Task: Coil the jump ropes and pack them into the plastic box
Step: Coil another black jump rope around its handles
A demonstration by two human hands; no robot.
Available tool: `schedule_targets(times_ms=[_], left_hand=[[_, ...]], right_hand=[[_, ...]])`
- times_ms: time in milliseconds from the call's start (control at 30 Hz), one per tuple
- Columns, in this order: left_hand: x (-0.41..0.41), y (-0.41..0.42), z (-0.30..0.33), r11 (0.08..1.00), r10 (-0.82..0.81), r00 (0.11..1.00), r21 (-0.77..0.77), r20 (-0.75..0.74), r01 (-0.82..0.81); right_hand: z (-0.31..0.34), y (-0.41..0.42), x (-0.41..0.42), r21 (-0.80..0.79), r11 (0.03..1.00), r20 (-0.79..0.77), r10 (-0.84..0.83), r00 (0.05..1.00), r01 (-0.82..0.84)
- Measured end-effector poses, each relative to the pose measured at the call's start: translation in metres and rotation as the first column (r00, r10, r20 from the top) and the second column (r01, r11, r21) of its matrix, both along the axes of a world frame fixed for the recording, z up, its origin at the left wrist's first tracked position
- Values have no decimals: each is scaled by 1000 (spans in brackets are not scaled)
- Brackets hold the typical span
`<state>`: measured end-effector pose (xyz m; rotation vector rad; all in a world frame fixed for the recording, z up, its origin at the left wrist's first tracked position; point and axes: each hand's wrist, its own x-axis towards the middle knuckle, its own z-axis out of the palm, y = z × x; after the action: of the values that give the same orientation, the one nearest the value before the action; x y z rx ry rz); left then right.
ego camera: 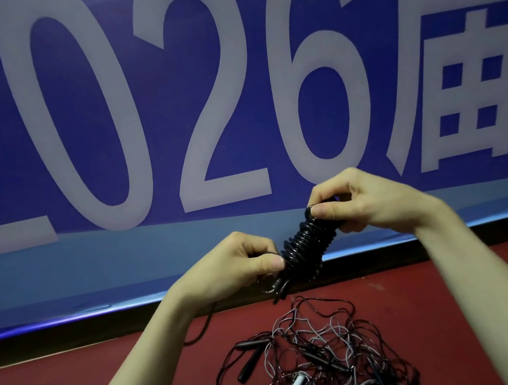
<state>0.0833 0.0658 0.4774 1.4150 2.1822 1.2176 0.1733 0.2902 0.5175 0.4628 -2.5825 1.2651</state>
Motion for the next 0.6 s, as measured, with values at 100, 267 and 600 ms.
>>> schedule_targets(times_ms=[100,267,600], left_hand=[[-8,0,-13,997,-44,984,75,174,31],[-11,2,-23,989,-54,971,150,231,19],[-3,18,6,895,163,958,373,236,-244]], right_hand=[[-6,1,-5,-59,997,18,47,999,-46],[-11,1,-14,-133,985,18,114,993,-110],[-29,-9,-42,-557,818,-111,99,989,-145]])
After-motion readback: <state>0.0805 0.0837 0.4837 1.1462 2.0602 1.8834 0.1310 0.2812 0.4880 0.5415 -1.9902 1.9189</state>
